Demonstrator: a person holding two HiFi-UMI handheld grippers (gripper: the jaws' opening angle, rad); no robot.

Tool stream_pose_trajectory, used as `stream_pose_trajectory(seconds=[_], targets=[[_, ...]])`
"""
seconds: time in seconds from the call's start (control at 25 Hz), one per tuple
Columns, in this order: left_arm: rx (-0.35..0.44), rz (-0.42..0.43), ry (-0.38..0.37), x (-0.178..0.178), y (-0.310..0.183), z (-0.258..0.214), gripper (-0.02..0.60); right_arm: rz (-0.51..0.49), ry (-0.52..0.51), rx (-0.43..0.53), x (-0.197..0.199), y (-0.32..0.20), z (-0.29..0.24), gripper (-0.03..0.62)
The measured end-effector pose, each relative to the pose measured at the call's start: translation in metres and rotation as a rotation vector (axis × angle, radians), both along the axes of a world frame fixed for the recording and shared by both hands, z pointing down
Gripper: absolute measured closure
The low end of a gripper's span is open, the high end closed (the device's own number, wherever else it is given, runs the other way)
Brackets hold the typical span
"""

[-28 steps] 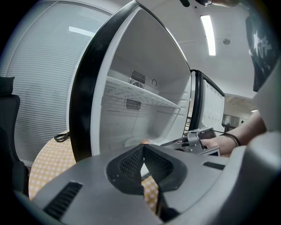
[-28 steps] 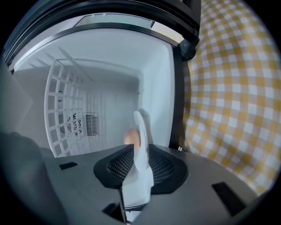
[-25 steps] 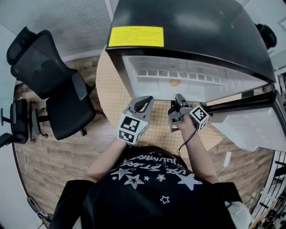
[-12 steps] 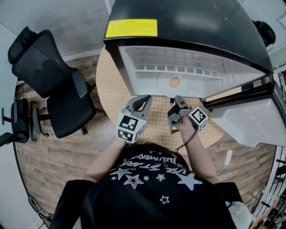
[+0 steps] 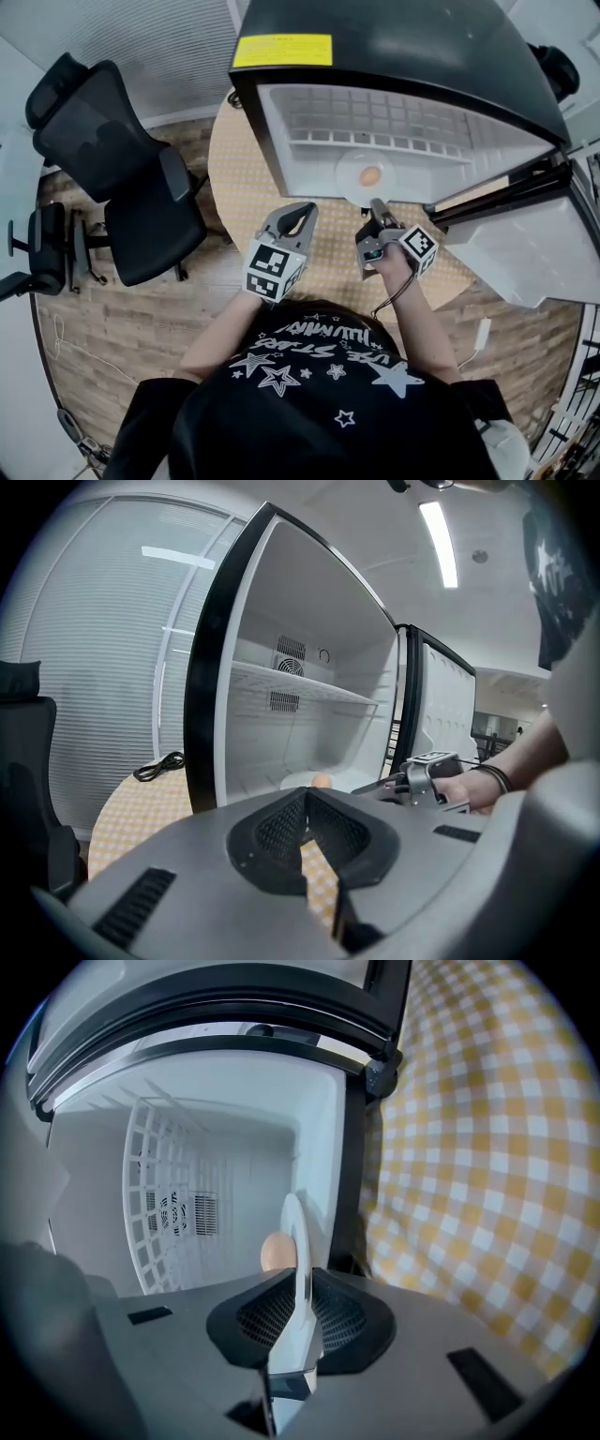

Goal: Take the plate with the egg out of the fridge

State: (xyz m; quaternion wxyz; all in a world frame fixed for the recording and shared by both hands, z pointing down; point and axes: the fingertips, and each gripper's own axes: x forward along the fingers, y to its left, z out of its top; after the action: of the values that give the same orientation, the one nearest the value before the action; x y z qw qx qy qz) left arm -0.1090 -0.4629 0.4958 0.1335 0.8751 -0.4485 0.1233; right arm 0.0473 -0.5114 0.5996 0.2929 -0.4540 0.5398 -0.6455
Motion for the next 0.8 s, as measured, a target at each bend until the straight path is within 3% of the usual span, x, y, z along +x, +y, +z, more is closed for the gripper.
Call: stream_pose_trajectory(seconds=[0.32, 0.8], targets=[[0.007, -0.034, -0.012, -0.016, 0.007, -0.003, 0.575, -0.017, 0.04, 0.014, -0.003, -0.013, 0.003, 0.554], [0.034, -0.049, -0.008, -0.01, 0.027, -0.012, 0.575, -0.001, -0.043, 0.097, 0.007, 0.019, -0.028, 0.559]])
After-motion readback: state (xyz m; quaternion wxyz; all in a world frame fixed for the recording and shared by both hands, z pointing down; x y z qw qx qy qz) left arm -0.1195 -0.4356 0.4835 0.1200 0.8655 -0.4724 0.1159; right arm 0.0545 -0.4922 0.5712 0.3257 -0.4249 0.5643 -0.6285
